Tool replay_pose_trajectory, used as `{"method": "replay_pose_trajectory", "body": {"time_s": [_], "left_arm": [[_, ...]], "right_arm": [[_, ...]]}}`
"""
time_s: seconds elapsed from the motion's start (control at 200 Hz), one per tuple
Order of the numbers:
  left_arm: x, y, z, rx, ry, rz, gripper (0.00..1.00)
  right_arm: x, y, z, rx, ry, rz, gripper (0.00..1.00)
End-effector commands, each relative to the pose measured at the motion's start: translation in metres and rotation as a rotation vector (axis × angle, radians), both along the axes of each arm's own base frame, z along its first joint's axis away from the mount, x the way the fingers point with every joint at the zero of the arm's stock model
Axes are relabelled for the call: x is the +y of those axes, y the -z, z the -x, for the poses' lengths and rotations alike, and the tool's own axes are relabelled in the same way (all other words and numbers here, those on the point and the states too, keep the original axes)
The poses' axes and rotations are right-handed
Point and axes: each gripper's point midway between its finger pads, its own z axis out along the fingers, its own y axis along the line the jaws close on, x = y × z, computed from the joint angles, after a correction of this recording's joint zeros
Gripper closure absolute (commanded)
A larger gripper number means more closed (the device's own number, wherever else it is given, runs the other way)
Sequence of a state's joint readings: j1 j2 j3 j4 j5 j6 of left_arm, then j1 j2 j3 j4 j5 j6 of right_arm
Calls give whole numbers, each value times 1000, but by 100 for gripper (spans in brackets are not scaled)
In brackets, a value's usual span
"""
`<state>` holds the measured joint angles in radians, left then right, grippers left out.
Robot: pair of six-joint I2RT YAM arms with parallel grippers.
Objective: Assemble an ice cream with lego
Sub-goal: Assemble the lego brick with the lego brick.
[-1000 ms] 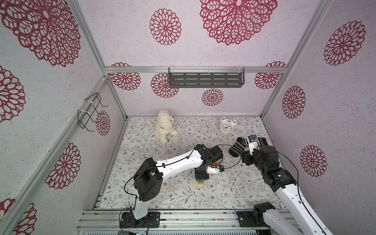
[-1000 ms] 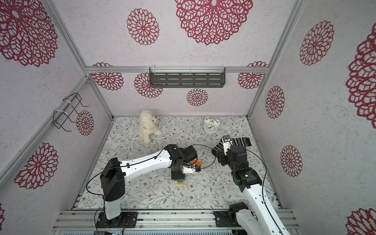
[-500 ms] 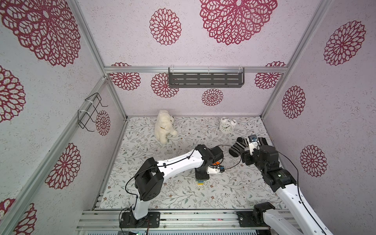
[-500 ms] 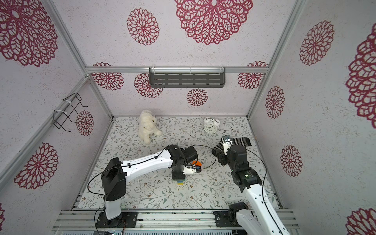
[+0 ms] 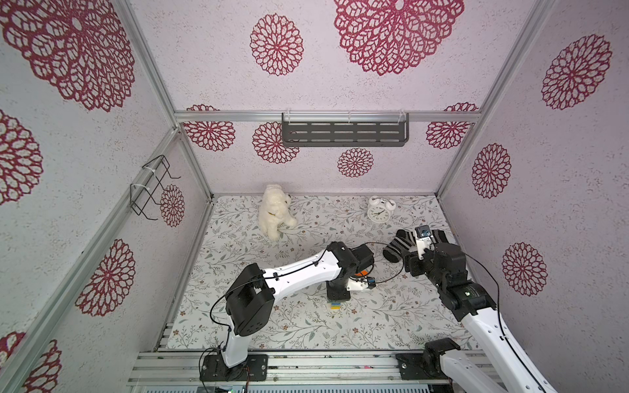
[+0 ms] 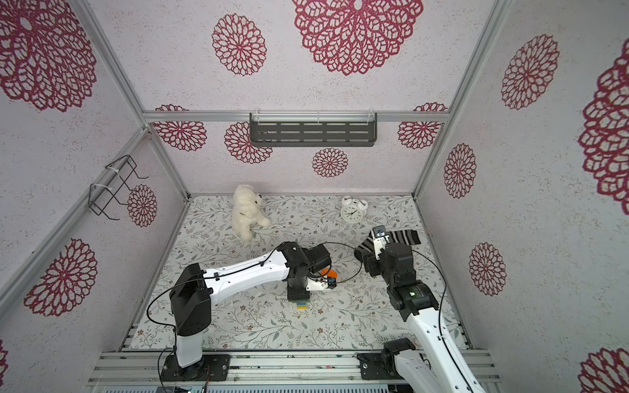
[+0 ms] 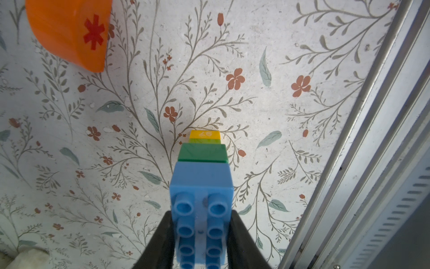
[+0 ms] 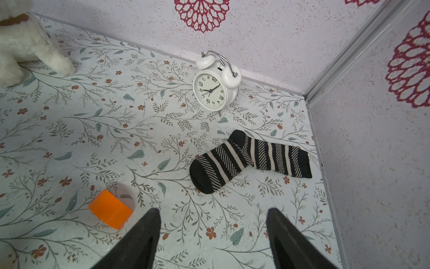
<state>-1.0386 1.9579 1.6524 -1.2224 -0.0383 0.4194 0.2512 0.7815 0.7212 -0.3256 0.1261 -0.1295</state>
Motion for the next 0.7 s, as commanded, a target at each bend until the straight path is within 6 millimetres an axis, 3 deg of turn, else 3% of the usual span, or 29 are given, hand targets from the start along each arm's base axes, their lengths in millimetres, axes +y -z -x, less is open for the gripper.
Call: {"method": "replay_pose_trajectory", "body": {"time_s": [0.0, 0.695], "left_arm": [[16, 38, 17, 80, 25, -115, 80], [23, 63, 27, 128, 17, -160, 80]], "right_arm": [[0, -10, -1, -38, 4, -33, 24], [1, -8, -1, -32, 4, -32, 24]]}}
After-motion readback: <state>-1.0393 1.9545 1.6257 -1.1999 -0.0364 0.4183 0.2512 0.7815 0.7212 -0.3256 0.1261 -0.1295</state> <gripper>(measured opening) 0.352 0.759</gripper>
